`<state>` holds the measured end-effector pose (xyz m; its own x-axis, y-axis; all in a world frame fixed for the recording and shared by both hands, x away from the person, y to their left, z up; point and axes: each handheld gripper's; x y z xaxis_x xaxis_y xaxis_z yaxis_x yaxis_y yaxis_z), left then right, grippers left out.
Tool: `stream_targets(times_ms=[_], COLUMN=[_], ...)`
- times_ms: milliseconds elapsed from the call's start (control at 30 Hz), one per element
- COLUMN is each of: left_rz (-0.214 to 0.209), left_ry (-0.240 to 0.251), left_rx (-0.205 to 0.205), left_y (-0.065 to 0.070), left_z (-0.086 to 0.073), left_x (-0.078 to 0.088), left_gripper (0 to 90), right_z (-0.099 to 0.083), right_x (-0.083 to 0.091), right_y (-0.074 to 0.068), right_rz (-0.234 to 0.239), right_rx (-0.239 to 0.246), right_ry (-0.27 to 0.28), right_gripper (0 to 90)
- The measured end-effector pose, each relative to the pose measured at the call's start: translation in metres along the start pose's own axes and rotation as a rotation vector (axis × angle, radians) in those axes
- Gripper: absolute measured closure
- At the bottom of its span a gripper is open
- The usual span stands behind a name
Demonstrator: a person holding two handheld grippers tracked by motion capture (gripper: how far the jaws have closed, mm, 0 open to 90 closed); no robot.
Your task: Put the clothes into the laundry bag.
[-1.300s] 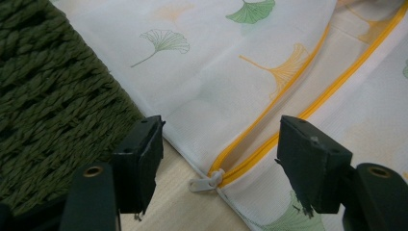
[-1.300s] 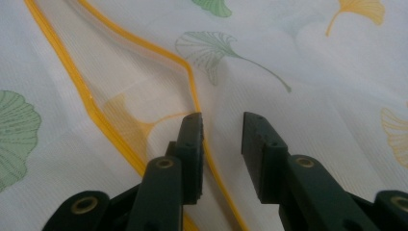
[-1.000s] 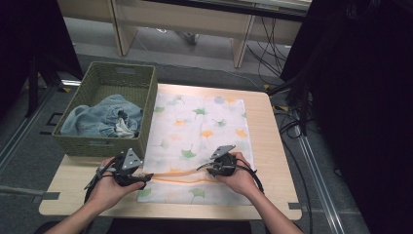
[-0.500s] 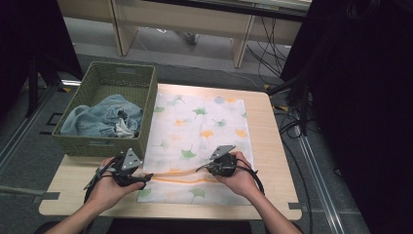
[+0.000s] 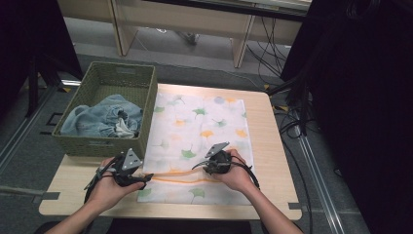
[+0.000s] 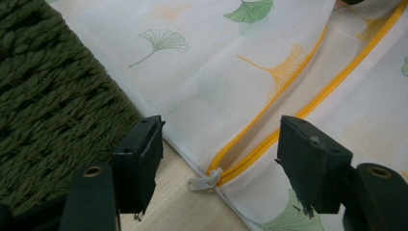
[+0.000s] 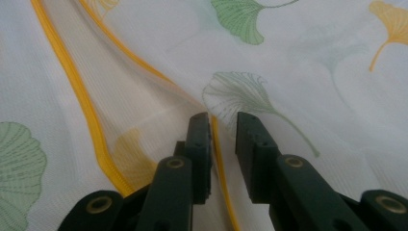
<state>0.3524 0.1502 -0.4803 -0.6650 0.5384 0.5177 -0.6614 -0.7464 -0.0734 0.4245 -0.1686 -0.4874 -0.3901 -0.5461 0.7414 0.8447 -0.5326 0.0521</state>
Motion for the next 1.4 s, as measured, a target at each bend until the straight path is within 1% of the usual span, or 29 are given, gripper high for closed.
stream_targets(times_ms=[67,100,133,167,200,267,300,367,433,600,767,800,867,933,967,1000,1033,1067,1100,1133,1167,1200,1233,1267,1300,1333,1367,1400], left_rz=[-0.001,-0.001,-0.001,-0.001,0.0,-0.001,-0.001,-0.003,-0.003,-0.003,-0.003,-0.001,-0.001,0.0,0.0,0.0,0.0,-0.002,-0.002,-0.002,-0.001,-0.001,-0.001,-0.002,-0.001,-0.001,0.002,0.002], left_ry=[-0.001,0.0,-0.001,0.001,0.0,-0.001,-0.001,-0.001,-0.002,-0.001,0.002,0.0,0.003,0.012,0.017,0.017,0.021,0.027,0.029,0.036,0.051,0.061,0.061,0.07,0.094,0.094,0.102,0.122], left_rx=[0.0,0.0,-0.002,-0.002,-0.002,-0.003,-0.003,-0.002,-0.004,-0.004,-0.004,-0.005,-0.005,0.0,-0.008,-0.008,-0.005,-0.005,-0.009,-0.009,-0.008,-0.012,-0.012,-0.016,-0.02,-0.02,-0.03,-0.032], left_y=[0.0,0.0,0.0,0.0,0.0,0.0,0.0,0.001,0.001,0.001,0.001,0.001,0.0,0.0,0.0,0.0,0.0,0.0,0.0,0.0,0.001,0.001,0.001,0.002,0.003,0.003,0.003,0.005], left_z=[0.0,0.0,0.0,0.0,0.0,0.0,0.0,0.0,0.0,0.0,0.0,0.001,0.001,0.001,0.002,0.002,0.002,0.002,0.003,0.003,0.004,0.006,0.006,0.006,0.008,0.008,0.009,0.01], left_x=[0.0,0.0,0.0,0.0,0.0,0.0,0.0,-0.001,-0.001,-0.001,-0.001,0.0,0.0,0.001,0.002,0.002,0.002,0.002,0.003,0.003,0.004,0.005,0.005,0.006,0.008,0.008,0.009,0.01], left_gripper=[32.5,32.4,32.4,32.4,32.4,32.4,32.4,32.5,32.5,32.5,32.6,32.7,32.7,32.9,33.3,33.4,33.6,33.7,33.7,33.9,34.2,34.3,34.5,34.5,34.5,34.5,34.5,34.5], right_z=[0.001,0.001,0.001,0.003,0.003,0.003,0.003,0.003,0.002,0.002,0.003,0.003,0.003,0.004,0.006,0.006,0.009,0.01,0.01,0.012,0.018,0.02,0.025,0.025,0.032,0.034,0.037,0.041], right_x=[-0.001,-0.002,-0.004,-0.006,-0.006,-0.007,-0.007,-0.006,-0.006,-0.006,-0.007,-0.007,-0.007,-0.006,-0.003,-0.003,0.0,0.002,0.002,0.004,0.009,0.011,0.014,0.014,0.018,0.02,0.021,0.023], right_y=[0.001,-0.001,0.002,0.004,0.004,0.005,0.005,0.004,0.004,0.004,0.003,0.002,0.002,0.003,0.003,0.003,0.003,0.004,0.004,0.004,0.006,0.006,0.006,0.006,0.006,0.003,0.005,0.005], right_rz=[0.006,0.0,0.009,0.02,0.02,0.027,0.027,0.034,0.037,0.04,0.038,0.03,0.036,0.037,0.036,0.036,0.036,0.032,0.032,0.029,0.026,0.021,0.016,0.016,0.01,0.004,0.003,-0.001], right_rx=[0.005,-0.011,0.028,0.008,0.008,-0.004,-0.004,-0.026,-0.032,-0.04,-0.039,-0.035,-0.037,-0.035,-0.051,-0.051,-0.053,-0.044,-0.044,-0.048,-0.062,-0.057,-0.055,-0.055,-0.048,-0.076,-0.044,-0.045], right_ry=[-0.002,-0.016,-0.007,-0.012,-0.012,-0.016,-0.016,-0.017,-0.017,-0.018,-0.013,-0.013,-0.015,-0.005,0.004,0.004,0.022,0.035,0.035,0.043,0.061,0.07,0.08,0.08,0.107,0.106,0.124,0.133], right_gripper=[77.2,77.5,78.2,79.3,79.3,83.2,83.2,87.0,88.5,89.6,89.9,90.0,90.0,90.0,90.0,90.0,90.0,90.0,90.0,90.0,90.0,90.0,90.0,90.0,90.0,90.0,90.0,90.0])
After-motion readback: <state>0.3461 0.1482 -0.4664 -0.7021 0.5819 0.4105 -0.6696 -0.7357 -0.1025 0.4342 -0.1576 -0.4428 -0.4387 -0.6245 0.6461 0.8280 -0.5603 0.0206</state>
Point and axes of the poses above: each handheld gripper's, and its own axes: x roughly backward along the jaws, z roughly out of its top, y roughly to its right, and after that the axes turned 11 degrees about y, right-handed
